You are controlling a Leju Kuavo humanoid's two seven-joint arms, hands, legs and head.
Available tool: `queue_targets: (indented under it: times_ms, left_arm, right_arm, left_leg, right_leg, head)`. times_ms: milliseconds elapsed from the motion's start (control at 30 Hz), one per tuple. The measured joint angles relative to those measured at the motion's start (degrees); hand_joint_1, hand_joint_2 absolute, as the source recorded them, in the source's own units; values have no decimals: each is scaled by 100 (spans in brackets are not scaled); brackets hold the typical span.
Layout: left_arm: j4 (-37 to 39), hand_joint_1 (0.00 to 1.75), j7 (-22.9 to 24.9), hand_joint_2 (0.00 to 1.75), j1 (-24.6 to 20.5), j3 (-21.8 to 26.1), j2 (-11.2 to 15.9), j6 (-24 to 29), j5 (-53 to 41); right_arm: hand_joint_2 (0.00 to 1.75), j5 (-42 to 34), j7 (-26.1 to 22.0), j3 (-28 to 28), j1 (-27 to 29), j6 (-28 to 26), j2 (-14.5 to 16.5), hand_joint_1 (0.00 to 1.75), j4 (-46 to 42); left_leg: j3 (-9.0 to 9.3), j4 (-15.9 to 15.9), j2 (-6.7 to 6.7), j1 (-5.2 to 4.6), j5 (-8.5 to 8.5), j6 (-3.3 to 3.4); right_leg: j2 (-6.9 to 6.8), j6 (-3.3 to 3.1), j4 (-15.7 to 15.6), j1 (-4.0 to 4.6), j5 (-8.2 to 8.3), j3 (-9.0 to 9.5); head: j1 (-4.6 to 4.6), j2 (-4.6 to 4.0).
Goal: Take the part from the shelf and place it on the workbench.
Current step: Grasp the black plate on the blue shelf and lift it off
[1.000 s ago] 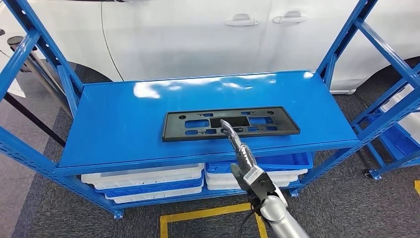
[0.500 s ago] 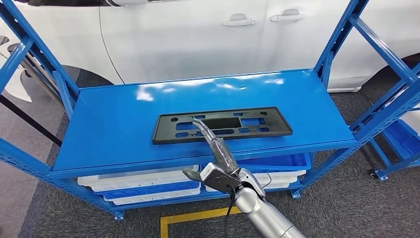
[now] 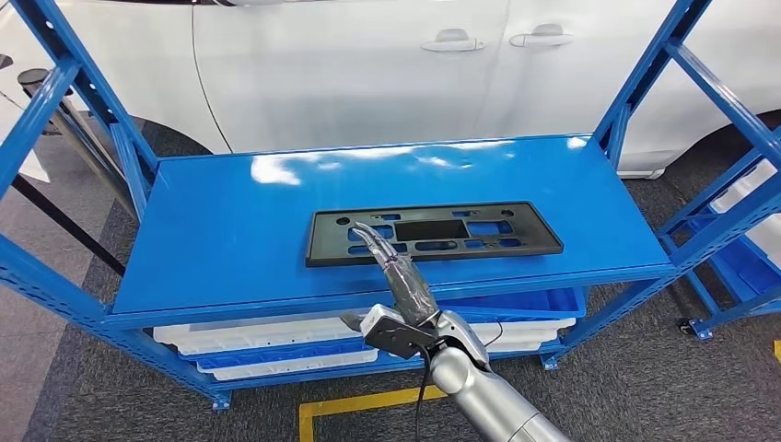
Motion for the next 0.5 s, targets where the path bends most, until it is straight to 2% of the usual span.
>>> queue_targets:
  times_ms: [33, 67, 100, 167, 200, 267, 367, 433, 500]
  left_arm:
    - [0, 0, 0, 0, 4, -1, 0, 1, 0]
    - [0, 0, 0, 0, 7, -3, -1, 1, 0]
    - [0, 0, 1, 0, 6, -8, -3, 1, 0]
    - [0, 0, 4, 0, -3, -29, -12, 1, 0]
    - [0, 0, 10, 0, -11, -46, -21, 1, 0]
    - [0, 0, 23, 0, -25, -72, -34, 2, 0]
    - [0, 0, 30, 0, -38, -89, -37, 7, 0]
    - [0, 0, 29, 0, -44, -93, -36, 15, 0]
    - [0, 0, 33, 0, -45, -97, -37, 25, -1]
  right_arm:
    - [175, 25, 5, 4, 2, -21, -1, 0, 21]
    - [175, 87, 20, 9, 0, -74, -1, 0, 48]
    - [175, 203, 51, 22, -15, -177, 0, 0, 84]
    - [175, 537, 134, 67, -93, -474, 4, 0, 186]
    - [175, 725, 175, 103, -155, -644, 15, 0, 260]
    - [175, 1026, 214, 156, -263, -928, 57, 0, 412]
    - [175, 1539, 318, 228, -373, -1404, 149, 0, 632]
    - [175, 2000, 458, 313, -482, -1782, 227, 0, 786]
    - [175, 2435, 618, 407, -573, -2076, 293, 0, 942]
  left_leg:
    - [-2, 1, -1, -7, -1, 5]
    - [0, 2, -3, -14, -2, 7]
    - [5, 2, -7, -20, -3, 8]
    - [18, 1, -14, -34, -4, 5]
    - [17, 5, -14, -47, -8, -5]
    - [1, 6, -7, -53, -7, -52]
    - [-9, 26, 5, -44, -32, -150]
    - [-142, 362, 6, -37, -250, -205]
    - [-467, 1071, 6, -11, -601, -253]
  right_leg:
    - [0, 2, 277, -1, -72, -142]
    - [0, -8, 350, 0, -29, -191]
    - [1, -32, 184, 5, 122, -124]
    - [1, -126, -583, 37, 539, 227]
    - [-3, -172, -953, 57, 675, 396]
    - [-9, -227, -1315, 94, 751, 548]
    - [-15, -264, -1426, 72, 793, 588]
    - [-27, -300, -1514, 33, 837, 637]
    - [-32, -320, -1517, 41, 837, 643]
  head:
    - [0, 0]
    - [0, 0]
    - [0, 0]
    - [0, 0]
    - [0, 0]
    - [0, 0]
    - [0, 0]
    - [-1, 0]
    - [-1, 0]
